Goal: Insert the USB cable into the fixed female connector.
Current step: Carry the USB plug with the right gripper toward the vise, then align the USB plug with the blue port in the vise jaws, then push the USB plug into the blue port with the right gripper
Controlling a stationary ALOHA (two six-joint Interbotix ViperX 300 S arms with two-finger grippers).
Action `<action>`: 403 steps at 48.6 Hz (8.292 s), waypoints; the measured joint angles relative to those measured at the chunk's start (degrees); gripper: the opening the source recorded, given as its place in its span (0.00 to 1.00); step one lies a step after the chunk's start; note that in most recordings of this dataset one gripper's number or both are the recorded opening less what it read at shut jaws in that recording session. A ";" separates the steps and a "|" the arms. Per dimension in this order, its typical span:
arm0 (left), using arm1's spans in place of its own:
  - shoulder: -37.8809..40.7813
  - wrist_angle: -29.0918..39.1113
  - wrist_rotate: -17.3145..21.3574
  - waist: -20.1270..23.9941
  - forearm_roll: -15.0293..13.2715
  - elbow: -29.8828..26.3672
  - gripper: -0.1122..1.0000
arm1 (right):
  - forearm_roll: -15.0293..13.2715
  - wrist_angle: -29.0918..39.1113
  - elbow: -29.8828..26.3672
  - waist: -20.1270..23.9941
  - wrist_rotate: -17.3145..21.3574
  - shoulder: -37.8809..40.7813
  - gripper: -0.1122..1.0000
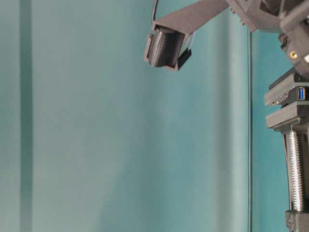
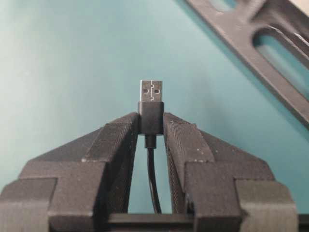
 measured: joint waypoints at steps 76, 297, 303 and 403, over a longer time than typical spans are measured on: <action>0.09 -0.09 0.00 0.00 0.09 0.00 0.98 | 54.58 -43.42 -24.35 7.56 -27.33 13.80 0.30; 0.00 0.00 0.00 0.00 0.09 0.00 0.98 | 47.46 -45.88 -23.55 3.87 -22.06 15.64 0.30; 0.09 0.00 0.00 0.00 0.09 0.00 0.98 | 47.46 -45.79 -23.73 3.69 -23.20 15.64 0.30; 0.00 0.00 0.00 0.09 0.00 0.00 0.98 | 46.14 -42.80 -26.63 0.62 -25.22 16.17 0.29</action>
